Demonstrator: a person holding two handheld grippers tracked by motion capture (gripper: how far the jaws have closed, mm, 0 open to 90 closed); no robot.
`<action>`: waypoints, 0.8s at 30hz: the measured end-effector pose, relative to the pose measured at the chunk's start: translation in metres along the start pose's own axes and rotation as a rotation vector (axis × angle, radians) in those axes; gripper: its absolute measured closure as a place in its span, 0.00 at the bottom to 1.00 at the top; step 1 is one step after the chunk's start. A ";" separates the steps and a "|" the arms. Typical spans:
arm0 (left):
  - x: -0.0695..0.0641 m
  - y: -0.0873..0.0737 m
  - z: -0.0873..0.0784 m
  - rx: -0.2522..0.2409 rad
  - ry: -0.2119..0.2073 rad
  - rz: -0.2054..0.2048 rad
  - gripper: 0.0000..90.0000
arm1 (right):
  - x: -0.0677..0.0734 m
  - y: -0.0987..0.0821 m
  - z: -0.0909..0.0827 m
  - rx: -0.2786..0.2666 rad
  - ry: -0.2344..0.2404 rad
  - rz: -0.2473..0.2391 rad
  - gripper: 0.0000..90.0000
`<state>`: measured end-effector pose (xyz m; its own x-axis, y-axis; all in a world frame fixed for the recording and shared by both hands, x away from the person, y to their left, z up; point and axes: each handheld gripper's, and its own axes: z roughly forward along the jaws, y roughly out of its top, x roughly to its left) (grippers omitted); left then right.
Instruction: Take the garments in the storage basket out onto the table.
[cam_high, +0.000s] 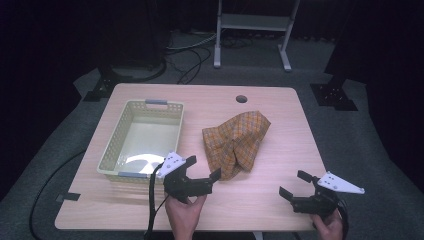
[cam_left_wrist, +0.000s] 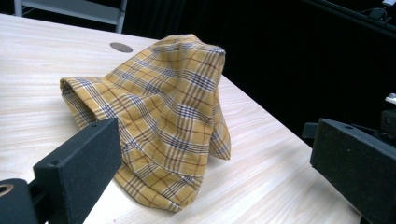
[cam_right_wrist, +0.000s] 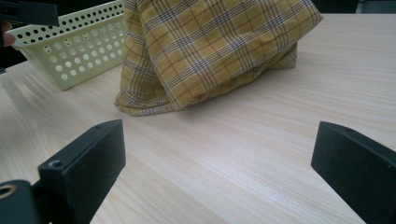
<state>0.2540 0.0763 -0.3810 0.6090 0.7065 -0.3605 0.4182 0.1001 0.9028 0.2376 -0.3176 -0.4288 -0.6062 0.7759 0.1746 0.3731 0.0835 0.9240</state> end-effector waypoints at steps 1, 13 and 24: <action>0.000 -0.001 -0.001 -0.001 0.000 -0.001 0.02 | 0.000 0.000 0.000 0.000 0.000 -0.001 0.03; 0.001 -0.005 -0.016 -0.006 0.023 0.006 0.02 | 0.002 0.000 0.001 0.006 0.000 -0.003 0.03; 0.001 -0.008 -0.031 -0.016 0.037 0.015 0.02 | 0.004 0.000 0.002 0.011 0.001 -0.009 0.03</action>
<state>0.2306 0.0981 -0.3817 0.5897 0.7337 -0.3377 0.3980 0.0999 0.9119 0.2369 -0.3134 -0.4294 -0.6101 0.7747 0.1662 0.3749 0.0974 0.9219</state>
